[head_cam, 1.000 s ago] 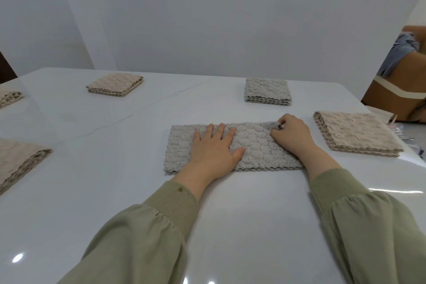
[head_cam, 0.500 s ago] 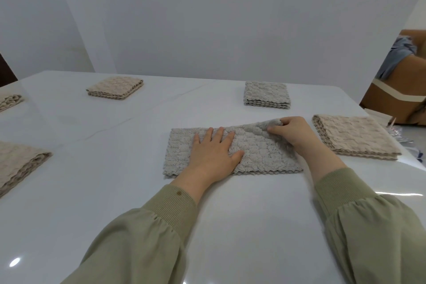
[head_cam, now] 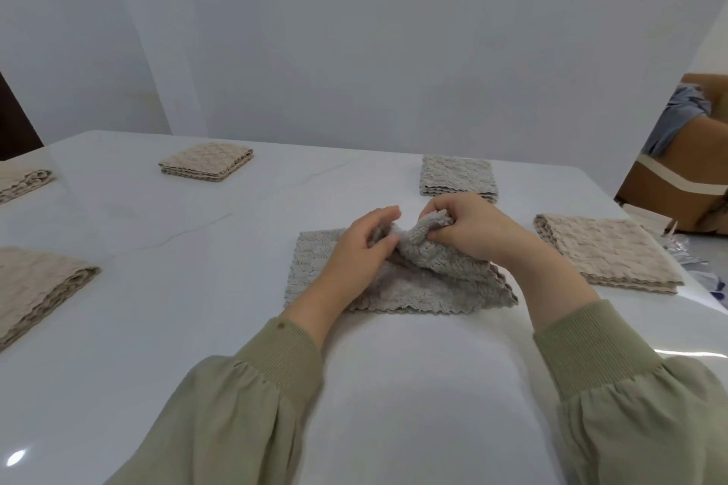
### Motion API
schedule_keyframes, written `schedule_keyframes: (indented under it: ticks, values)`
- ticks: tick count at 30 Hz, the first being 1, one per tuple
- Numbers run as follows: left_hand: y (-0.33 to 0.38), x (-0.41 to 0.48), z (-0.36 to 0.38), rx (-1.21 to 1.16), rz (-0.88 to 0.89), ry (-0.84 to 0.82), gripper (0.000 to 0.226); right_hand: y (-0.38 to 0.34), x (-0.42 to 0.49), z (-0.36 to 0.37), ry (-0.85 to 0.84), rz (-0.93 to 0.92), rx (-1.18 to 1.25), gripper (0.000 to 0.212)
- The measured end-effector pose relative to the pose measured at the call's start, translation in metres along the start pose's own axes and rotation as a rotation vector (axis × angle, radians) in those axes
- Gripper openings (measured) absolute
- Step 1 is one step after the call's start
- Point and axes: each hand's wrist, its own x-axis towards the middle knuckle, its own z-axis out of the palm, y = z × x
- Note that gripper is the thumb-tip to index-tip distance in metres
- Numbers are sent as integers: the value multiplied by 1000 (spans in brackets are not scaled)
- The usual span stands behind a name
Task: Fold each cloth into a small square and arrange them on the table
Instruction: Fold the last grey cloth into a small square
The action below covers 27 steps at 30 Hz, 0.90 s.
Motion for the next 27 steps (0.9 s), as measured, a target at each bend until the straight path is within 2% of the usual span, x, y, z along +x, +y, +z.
schedule_keyframes:
  ticks: [6,8,10,13,15,17,19,23,24,27]
  values:
    - [6,-1,-1,116,15,47,9,0,1,-4,46,5,34,8]
    - [8,-1,0,187,19,95,6,-1,0,-5,52,5,31,6]
    - [9,-1,-1,253,29,185,10,-3,-4,-7,-32,14,37,14]
    - [10,-2,-5,287,68,282,18,-4,-8,-11,-258,54,-191,24]
    - [9,-2,-7,301,83,327,22,3,-6,-11,-268,105,-400,24]
    - [8,-1,-9,313,70,377,26,10,-3,-11,-268,171,-470,23]
    - [7,0,-13,364,64,398,28,14,-1,-9,-227,242,-358,17]
    - [9,1,-23,448,-3,331,31,30,12,1,192,284,125,11]
    - [10,2,-25,438,-39,308,33,33,15,4,221,301,330,8]
    - [16,8,-30,439,-182,189,34,32,14,11,110,371,875,10]
